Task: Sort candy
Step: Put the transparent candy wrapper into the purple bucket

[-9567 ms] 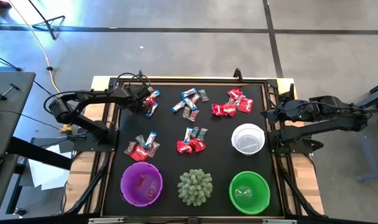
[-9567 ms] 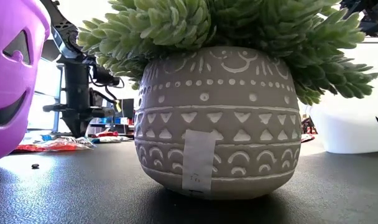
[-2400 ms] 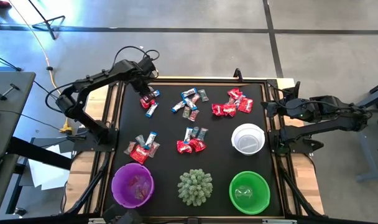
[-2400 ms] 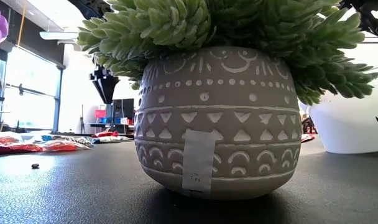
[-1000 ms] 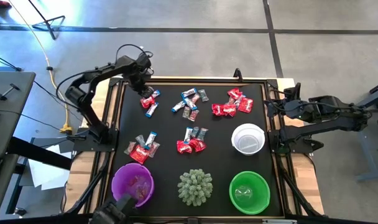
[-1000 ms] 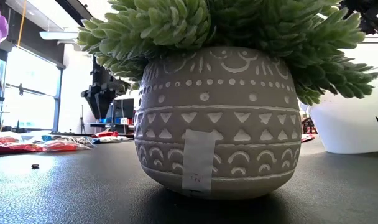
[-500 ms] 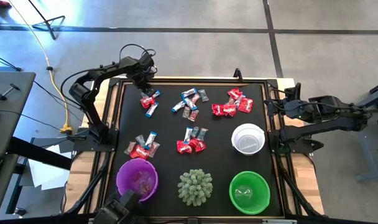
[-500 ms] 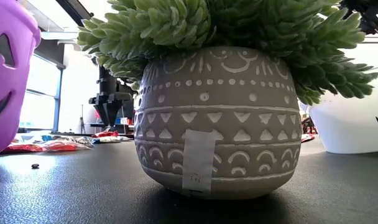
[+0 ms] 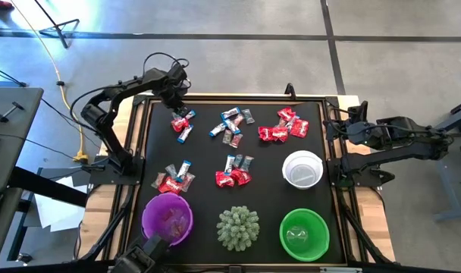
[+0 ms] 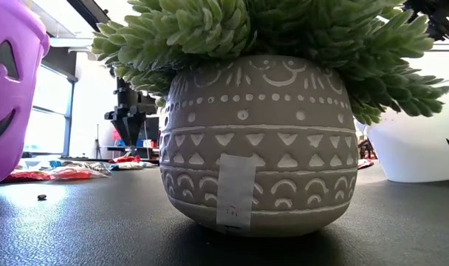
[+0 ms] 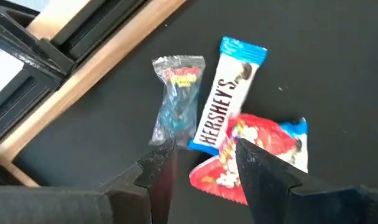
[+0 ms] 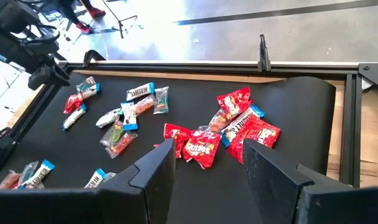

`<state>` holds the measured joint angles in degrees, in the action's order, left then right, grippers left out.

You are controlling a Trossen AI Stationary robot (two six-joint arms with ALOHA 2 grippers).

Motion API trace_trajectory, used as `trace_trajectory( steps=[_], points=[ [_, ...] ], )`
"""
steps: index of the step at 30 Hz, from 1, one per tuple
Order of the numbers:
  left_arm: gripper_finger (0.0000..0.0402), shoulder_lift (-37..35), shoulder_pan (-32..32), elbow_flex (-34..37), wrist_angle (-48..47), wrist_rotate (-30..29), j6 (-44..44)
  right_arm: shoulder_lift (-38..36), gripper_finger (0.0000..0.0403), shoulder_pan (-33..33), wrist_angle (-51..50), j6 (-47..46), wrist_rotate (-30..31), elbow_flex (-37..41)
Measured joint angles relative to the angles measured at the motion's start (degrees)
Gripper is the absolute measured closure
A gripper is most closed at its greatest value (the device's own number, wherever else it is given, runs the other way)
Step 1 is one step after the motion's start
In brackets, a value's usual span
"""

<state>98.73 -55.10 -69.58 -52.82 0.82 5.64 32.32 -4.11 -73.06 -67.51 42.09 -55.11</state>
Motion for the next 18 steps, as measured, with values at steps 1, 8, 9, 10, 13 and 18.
trace_trajectory(
  steps=[1,8,9,10,13,18],
  points=[
    [0.0248,-0.52,0.05,0.00,-0.64,0.01,-0.01,0.00,0.0220,0.01,0.00,0.00,0.00,0.00],
    [0.0248,-2.19,-0.05,0.00,-4.06,0.02,0.04,0.00,0.0220,-0.01,-0.02,0.63,-0.02,0.00],
    [0.0248,-2.00,-0.07,0.00,-3.83,0.02,-0.01,0.00,0.0220,-0.01,-0.02,0.99,-0.02,0.00],
    [0.0248,-1.63,-0.05,0.00,-3.53,0.04,-0.21,0.00,0.0220,0.01,-0.01,1.41,-0.01,0.00],
    [0.0248,-0.08,-0.08,0.00,-2.76,-0.03,-0.79,0.00,0.0220,0.00,-0.02,1.77,-0.04,0.00],
    [0.0248,3.12,-0.35,0.00,-1.92,-0.42,0.60,0.00,0.0220,-0.01,-0.02,1.79,-0.11,0.00]
  ],
)
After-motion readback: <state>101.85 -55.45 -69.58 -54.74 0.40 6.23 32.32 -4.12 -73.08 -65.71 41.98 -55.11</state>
